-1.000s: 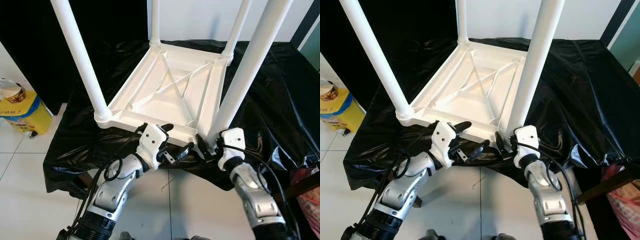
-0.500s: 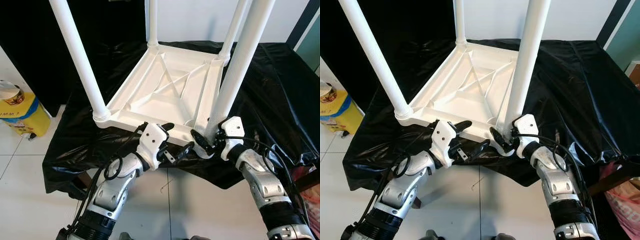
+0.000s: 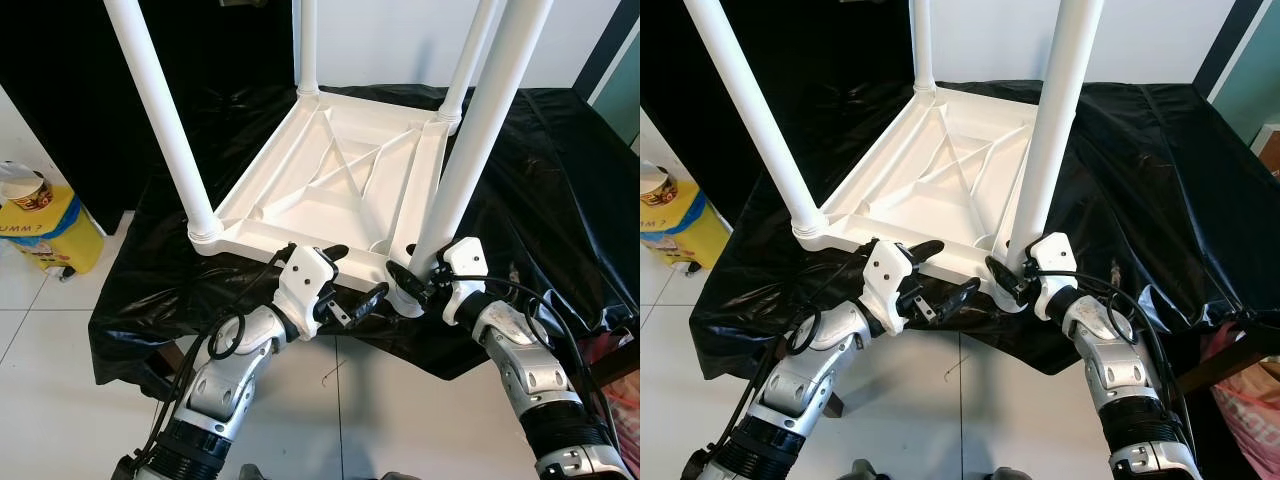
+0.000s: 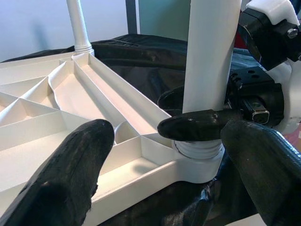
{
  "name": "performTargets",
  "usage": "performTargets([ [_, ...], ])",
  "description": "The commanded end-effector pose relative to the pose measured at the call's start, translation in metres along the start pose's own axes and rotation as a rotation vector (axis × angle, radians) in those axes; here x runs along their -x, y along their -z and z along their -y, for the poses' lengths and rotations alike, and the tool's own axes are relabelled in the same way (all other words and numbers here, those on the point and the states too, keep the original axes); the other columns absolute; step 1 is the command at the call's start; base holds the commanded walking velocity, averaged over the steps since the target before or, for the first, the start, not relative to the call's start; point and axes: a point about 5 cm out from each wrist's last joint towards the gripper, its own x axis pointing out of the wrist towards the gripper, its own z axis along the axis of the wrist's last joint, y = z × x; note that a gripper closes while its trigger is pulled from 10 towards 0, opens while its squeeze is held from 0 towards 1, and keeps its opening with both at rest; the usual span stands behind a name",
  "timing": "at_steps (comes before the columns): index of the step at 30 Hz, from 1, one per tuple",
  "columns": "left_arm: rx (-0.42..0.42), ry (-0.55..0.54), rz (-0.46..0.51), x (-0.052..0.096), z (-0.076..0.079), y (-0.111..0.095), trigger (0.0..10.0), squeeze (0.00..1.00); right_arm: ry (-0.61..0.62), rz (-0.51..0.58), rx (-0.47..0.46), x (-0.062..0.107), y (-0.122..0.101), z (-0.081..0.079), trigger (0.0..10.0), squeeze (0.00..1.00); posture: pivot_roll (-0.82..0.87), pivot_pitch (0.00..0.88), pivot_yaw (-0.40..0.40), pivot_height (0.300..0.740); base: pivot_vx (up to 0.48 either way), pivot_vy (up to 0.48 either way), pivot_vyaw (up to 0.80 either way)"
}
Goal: Building children table
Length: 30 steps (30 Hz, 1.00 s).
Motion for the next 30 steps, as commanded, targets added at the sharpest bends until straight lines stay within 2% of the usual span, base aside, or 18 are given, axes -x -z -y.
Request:
performTargets([
  [1, -0.004, 0.020, -0.002, -0.001, 0.001, 0.000, 10.0, 0.00, 0.010, -0.040, -0.002, 0.003, 0.008, -0.002, 10.0, 0.00, -0.02, 0.037, -0.022, 0.740, 0.000, 0.000, 0.00],
  [7, -0.003, 0.023, -0.004, 0.000, 0.002, 0.001, 10.0, 0.00, 0.123, -0.057, -0.011, 0.006, 0.012, -0.004, 10.0, 0.00, -0.02, 0.037, -0.024, 0.740, 0.000, 0.000, 0.00],
  [11, -0.001, 0.029, -0.007, 0.000, 0.004, 0.002, 10.0, 0.00, 0.255, -0.095, -0.048, 0.009, 0.019, -0.008, 10.0, 0.00, -0.02, 0.037, -0.021, 0.740, 0.000, 0.000, 0.00],
  [13, -0.001, 0.029, -0.007, 0.000, 0.004, 0.002, 10.0, 0.00, 0.255, -0.095, -0.048, 0.009, 0.019, -0.008, 10.0, 0.00, -0.02, 0.037, -0.021, 0.740, 0.000, 0.000, 0.00],
  [15, -0.001, 0.033, -0.009, 0.001, 0.004, 0.002, 10.0, 0.00, 0.336, -0.105, -0.063, 0.010, 0.021, -0.010, 10.0, 0.00, -0.02, 0.038, -0.021, 0.740, 0.000, 0.000, 0.00],
  [18, -0.001, 0.035, -0.009, 0.001, 0.004, 0.002, 10.0, 0.00, 0.367, -0.107, -0.065, 0.010, 0.022, -0.010, 10.0, 0.00, -0.02, 0.038, -0.021, 0.740, 0.000, 0.000, 0.00],
  [21, 0.000, 0.036, -0.011, 0.001, 0.005, 0.002, 10.0, 0.00, 0.460, -0.111, -0.087, 0.009, 0.024, -0.019, 10.0, 0.00, -0.02, 0.037, -0.025, 0.740, 0.000, 0.000, 0.00],
  [24, 0.001, 0.035, -0.011, 0.001, 0.005, 0.002, 10.0, 0.00, 0.481, -0.112, -0.094, 0.008, 0.024, -0.023, 10.0, 0.00, -0.02, 0.037, -0.025, 0.740, 0.000, 0.000, 0.00],
  [30, -0.001, 0.031, -0.012, 0.001, 0.005, 0.002, 10.0, 0.00, 0.568, -0.142, -0.117, 0.006, 0.027, -0.039, 10.0, 0.00, 0.00, 0.033, -0.032, 0.740, 0.000, 0.000, 0.00],
])
